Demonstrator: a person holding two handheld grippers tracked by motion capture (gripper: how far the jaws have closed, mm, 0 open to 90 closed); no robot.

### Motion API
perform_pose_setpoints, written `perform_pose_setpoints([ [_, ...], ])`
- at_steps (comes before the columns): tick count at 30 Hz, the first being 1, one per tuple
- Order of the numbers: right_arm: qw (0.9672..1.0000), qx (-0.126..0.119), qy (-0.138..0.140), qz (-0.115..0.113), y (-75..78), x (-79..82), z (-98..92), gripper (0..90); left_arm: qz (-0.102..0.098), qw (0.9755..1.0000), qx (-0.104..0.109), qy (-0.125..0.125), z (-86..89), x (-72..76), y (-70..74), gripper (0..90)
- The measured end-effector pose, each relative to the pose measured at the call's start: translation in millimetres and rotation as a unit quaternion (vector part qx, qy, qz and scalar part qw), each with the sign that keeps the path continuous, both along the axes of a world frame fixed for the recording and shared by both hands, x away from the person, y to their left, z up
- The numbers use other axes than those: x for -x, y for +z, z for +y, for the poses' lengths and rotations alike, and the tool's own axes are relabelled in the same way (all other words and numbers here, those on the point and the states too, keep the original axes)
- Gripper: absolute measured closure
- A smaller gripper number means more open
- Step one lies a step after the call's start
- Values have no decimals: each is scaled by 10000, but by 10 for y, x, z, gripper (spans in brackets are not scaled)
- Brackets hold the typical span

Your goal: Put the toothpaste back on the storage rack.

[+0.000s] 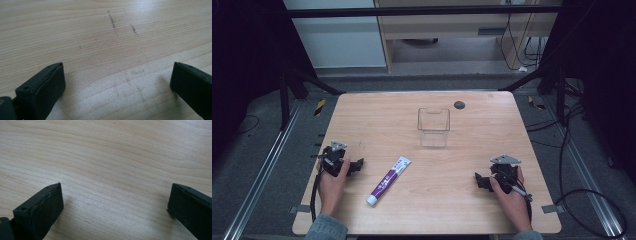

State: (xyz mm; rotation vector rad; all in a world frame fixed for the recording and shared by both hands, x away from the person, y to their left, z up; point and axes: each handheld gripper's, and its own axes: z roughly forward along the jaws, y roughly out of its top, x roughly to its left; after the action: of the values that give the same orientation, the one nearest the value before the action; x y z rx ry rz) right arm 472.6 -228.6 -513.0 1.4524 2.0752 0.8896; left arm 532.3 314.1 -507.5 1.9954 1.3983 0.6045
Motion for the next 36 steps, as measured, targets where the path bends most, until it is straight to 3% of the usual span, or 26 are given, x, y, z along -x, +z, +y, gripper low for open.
perform_pose_setpoints([
  [9, 10000, -13, -2, 7, 1, 1, 1, 3, -14, 10000, 3, 31, -12, -2, 5, 0],
  [12, 10000, -19, -6, 12, 2, 5, 2, 3, -44, 10000, 51, 27, -12, 12, 27, 40],
  [13, 10000, -7, -1, 13, 2, 12, -1, 3, -167, 9998, 99, 17, -22, 55, 98, 42],
  [15, 10000, 16, 0, -2, -1, 13, -3, 3, -213, 9997, 88, 6, -32, 75, 126, 42],
  [19, 10000, 21, -3, -3, -1, 14, -3, 3, -217, 9993, -103, -269, -161, 228, 287, 37],
  [23, 10000, 23, -3, -4, -1, 14, -3, 3, -181, 9986, -236, -431, -252, 292, 349, 29],
  [25, 10000, 21, -4, -2, -1, 14, -3, 3, -160, 9973, -375, -615, -346, 337, 423, 30],
  [28, 10000, 22, -3, -2, -1, 14, -3, 3, -148, 9966, -386, -717, -401, 364, 464, 31],
  [31, 10000, 22, -3, -3, -1, 14, -3, 3, -201, 9935, -315, -1074, -498, 416, 521, 32],
  [36, 10000, 23, -2, -3, -1, 14, -3, 3, -161, 9927, -177, -1179, -573, 479, 596, 41],
])
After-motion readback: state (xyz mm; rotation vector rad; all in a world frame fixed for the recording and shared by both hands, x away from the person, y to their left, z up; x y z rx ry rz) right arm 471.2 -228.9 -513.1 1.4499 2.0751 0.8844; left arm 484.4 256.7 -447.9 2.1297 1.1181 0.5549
